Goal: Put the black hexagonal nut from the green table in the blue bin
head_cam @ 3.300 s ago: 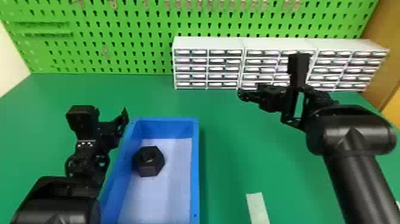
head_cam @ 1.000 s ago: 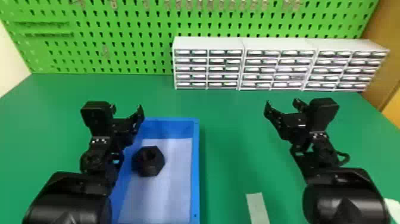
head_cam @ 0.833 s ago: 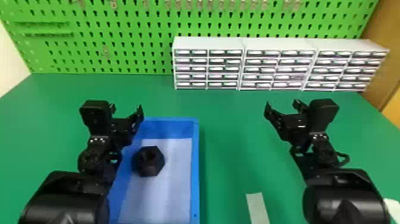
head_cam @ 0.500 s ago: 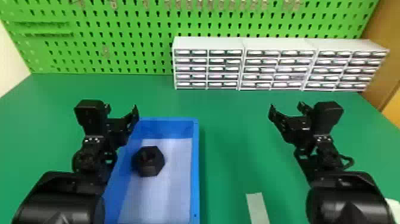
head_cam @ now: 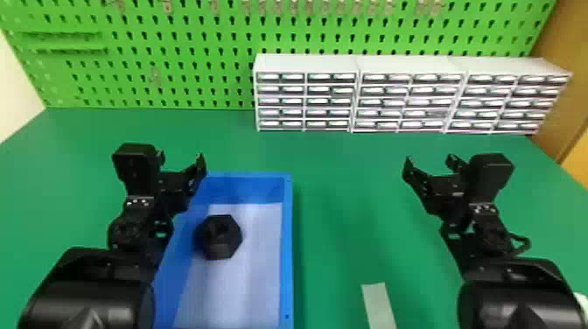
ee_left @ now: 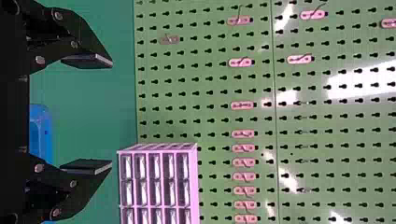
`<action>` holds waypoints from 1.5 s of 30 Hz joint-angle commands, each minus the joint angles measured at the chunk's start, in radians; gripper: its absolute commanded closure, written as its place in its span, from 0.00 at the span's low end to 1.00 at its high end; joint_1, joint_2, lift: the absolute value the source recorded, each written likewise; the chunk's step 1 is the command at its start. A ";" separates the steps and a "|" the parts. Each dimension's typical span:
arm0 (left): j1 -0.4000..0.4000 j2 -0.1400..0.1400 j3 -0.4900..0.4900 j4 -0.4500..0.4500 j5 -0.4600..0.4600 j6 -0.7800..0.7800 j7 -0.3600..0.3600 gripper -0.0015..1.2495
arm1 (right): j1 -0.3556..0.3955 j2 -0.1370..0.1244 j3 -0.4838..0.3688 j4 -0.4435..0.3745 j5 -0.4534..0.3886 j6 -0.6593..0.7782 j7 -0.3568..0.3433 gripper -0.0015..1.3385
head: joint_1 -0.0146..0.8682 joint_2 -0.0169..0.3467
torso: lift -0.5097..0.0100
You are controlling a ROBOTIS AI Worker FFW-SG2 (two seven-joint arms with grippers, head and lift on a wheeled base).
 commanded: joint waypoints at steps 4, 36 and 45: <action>-0.009 0.000 0.002 0.000 0.000 0.010 -0.010 0.39 | 0.007 0.000 -0.006 -0.020 0.006 0.024 0.000 0.29 | 0.79 0.19 | 0.80; -0.032 0.000 0.012 0.001 0.006 0.010 -0.010 0.39 | 0.001 0.000 -0.003 -0.040 0.020 0.064 0.000 0.29 | 0.79 0.19 | 0.80; -0.039 0.000 0.014 0.001 0.008 0.010 -0.010 0.39 | -0.019 -0.009 0.002 -0.040 0.020 0.064 0.000 0.29 | 0.79 0.19 | 0.80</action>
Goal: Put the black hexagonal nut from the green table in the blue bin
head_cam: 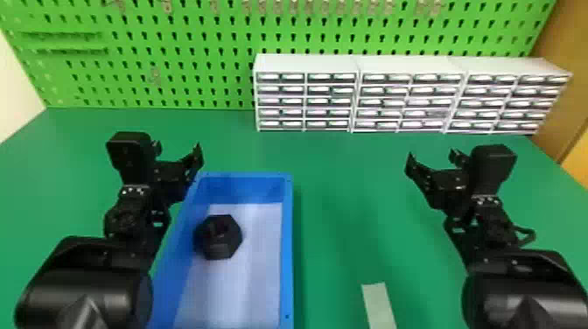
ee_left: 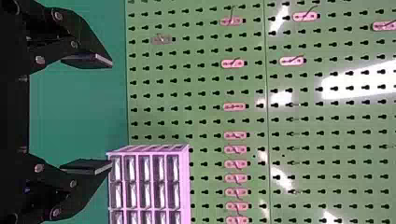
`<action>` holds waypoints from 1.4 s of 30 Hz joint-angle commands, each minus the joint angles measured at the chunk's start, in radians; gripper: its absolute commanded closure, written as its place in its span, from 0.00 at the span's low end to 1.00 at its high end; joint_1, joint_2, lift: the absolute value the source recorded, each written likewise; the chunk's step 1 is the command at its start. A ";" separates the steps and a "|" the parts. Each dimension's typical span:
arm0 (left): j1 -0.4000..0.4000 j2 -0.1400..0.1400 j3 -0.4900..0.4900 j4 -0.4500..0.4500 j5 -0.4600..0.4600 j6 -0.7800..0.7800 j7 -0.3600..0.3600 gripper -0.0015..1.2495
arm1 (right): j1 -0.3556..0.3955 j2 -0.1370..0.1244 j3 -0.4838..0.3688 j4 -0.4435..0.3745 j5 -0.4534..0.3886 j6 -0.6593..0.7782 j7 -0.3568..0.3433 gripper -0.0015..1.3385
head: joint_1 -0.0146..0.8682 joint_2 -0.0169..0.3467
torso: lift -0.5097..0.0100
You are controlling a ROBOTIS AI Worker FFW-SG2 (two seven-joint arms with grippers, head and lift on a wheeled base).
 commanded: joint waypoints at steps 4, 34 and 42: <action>-0.004 0.000 -0.005 0.000 0.000 0.000 0.000 0.39 | -0.010 -0.005 0.004 0.000 0.000 0.000 -0.003 0.29 | 0.79 0.19 | 0.80; 0.006 0.000 0.002 0.000 -0.014 -0.012 -0.023 0.39 | -0.001 0.001 0.000 0.000 -0.008 0.000 -0.006 0.29 | 0.79 0.19 | 0.80; 0.010 0.002 0.012 -0.002 -0.017 -0.012 -0.034 0.39 | 0.001 -0.001 0.001 0.000 -0.009 0.000 -0.006 0.29 | 0.79 0.19 | 0.80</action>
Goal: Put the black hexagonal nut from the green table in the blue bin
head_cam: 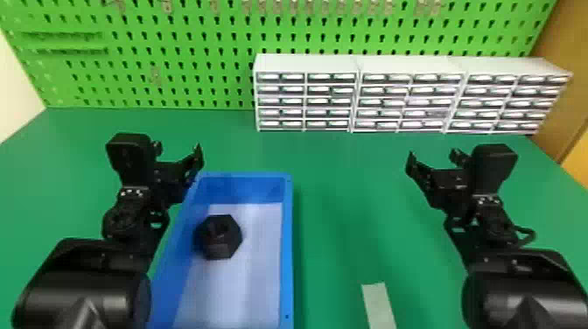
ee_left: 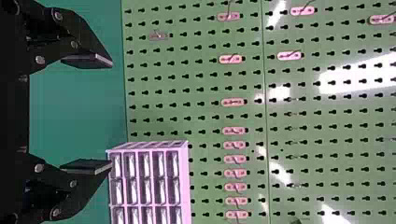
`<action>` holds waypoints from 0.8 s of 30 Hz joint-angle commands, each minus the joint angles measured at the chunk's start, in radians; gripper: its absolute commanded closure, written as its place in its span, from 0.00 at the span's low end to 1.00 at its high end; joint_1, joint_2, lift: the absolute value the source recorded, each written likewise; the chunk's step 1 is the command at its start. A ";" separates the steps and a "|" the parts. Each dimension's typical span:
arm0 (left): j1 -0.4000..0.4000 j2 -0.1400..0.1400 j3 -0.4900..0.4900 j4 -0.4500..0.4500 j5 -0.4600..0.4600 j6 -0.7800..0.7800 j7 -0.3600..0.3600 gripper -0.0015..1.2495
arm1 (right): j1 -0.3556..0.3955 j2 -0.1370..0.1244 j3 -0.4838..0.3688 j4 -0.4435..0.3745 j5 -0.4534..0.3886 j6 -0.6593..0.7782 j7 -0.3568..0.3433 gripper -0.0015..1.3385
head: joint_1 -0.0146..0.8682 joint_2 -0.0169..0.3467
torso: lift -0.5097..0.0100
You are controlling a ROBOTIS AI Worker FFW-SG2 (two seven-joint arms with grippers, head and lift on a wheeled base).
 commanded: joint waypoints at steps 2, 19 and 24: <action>0.003 0.000 0.008 -0.003 0.000 0.000 -0.007 0.39 | -0.001 0.000 0.002 0.000 -0.001 0.000 0.000 0.29 | 0.79 0.19 | 0.80; 0.002 0.000 0.006 -0.003 0.000 0.002 -0.007 0.39 | -0.003 -0.002 0.009 0.003 -0.005 0.000 0.000 0.29 | 0.79 0.19 | 0.80; 0.000 0.000 0.005 -0.003 0.000 0.002 -0.007 0.39 | -0.003 -0.003 0.011 0.003 -0.007 0.000 0.000 0.29 | 0.79 0.19 | 0.80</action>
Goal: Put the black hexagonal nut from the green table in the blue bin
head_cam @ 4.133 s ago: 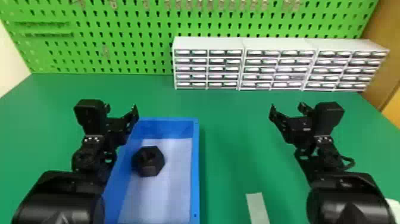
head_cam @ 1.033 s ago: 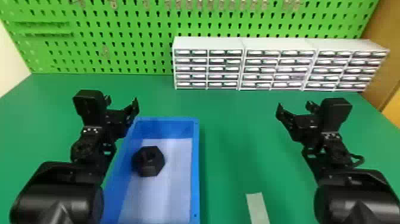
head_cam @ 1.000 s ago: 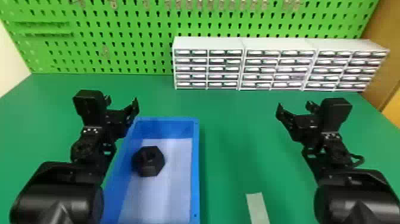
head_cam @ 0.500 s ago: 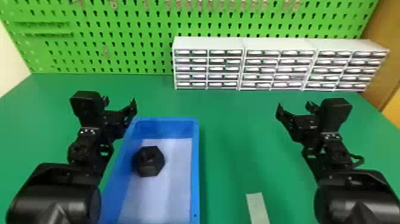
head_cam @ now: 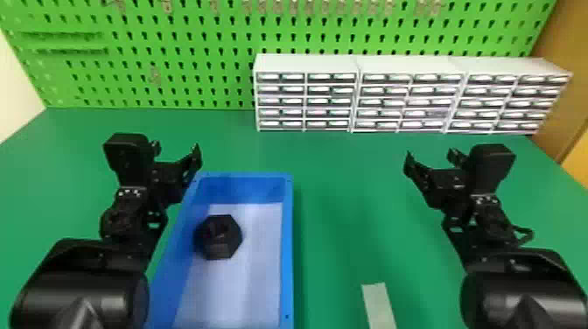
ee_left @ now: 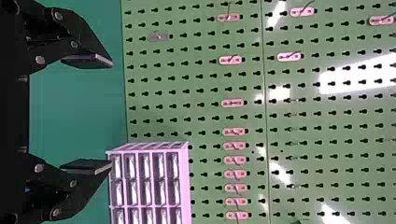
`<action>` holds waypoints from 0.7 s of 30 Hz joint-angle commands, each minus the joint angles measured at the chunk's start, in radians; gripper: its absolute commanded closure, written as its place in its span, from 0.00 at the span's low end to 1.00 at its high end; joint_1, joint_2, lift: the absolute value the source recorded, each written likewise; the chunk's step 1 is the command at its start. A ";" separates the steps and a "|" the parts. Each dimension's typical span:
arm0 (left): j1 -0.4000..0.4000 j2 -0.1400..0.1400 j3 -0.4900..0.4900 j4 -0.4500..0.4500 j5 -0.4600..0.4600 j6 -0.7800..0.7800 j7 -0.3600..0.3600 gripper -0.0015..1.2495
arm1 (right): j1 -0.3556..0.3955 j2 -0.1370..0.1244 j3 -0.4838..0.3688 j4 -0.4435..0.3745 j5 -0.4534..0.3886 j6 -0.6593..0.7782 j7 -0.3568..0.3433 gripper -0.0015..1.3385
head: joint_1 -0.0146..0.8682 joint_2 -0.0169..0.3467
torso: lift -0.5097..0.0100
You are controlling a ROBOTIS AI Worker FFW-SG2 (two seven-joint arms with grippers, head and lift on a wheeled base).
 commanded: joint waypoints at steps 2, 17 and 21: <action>-0.001 0.000 -0.001 0.000 0.000 0.000 0.000 0.39 | 0.000 -0.001 0.001 0.000 -0.001 0.000 -0.003 0.29 | 0.79 0.19 | 0.80; 0.001 0.001 -0.001 0.000 0.000 0.000 0.000 0.39 | 0.000 0.000 -0.005 0.000 -0.004 0.000 0.001 0.29 | 0.79 0.19 | 0.80; 0.002 0.000 -0.003 0.000 0.002 0.000 0.000 0.39 | 0.000 0.000 -0.005 0.000 -0.004 0.000 0.001 0.29 | 0.79 0.19 | 0.80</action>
